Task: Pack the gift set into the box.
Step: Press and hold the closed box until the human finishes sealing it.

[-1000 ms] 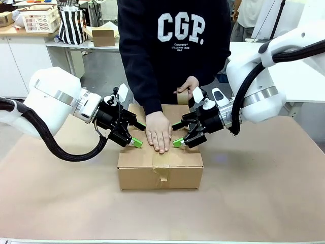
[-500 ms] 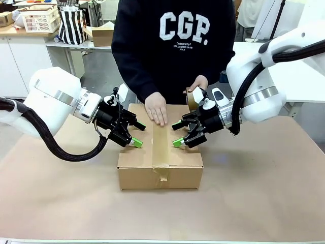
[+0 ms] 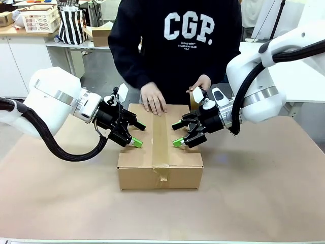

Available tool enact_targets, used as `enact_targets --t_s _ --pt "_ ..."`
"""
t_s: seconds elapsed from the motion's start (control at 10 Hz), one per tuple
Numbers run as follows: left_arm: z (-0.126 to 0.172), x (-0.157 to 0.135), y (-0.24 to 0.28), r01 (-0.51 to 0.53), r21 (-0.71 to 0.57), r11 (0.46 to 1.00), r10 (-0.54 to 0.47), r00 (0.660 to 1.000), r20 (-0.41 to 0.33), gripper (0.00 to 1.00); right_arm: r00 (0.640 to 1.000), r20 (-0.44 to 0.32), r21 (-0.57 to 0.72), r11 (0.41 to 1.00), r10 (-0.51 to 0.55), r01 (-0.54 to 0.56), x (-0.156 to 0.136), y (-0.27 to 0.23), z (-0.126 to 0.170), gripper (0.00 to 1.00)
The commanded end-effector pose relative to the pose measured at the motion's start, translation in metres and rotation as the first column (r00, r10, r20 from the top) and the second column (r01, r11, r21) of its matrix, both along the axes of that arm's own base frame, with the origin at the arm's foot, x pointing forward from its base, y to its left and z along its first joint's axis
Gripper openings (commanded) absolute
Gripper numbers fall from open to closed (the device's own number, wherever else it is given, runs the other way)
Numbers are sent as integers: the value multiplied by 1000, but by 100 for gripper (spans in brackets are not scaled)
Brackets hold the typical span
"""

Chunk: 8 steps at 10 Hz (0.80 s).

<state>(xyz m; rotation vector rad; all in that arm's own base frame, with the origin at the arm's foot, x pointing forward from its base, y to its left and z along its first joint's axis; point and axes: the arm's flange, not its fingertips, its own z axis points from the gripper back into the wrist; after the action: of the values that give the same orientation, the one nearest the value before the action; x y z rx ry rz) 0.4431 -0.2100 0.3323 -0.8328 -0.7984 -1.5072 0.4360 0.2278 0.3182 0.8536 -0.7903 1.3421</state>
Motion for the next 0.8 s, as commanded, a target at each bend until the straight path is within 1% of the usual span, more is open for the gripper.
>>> enact_targets --t_s 0.0,0.7 --pt "-2 -2 1 3 0 1000 -3 1000 -3 100 1000 -7 -1 1000 -14 14 -1 0 -3 100" --pt "-2 -2 1 3 0 1000 -3 1000 -3 100 1000 -7 -1 1000 -14 14 -1 0 -3 100"
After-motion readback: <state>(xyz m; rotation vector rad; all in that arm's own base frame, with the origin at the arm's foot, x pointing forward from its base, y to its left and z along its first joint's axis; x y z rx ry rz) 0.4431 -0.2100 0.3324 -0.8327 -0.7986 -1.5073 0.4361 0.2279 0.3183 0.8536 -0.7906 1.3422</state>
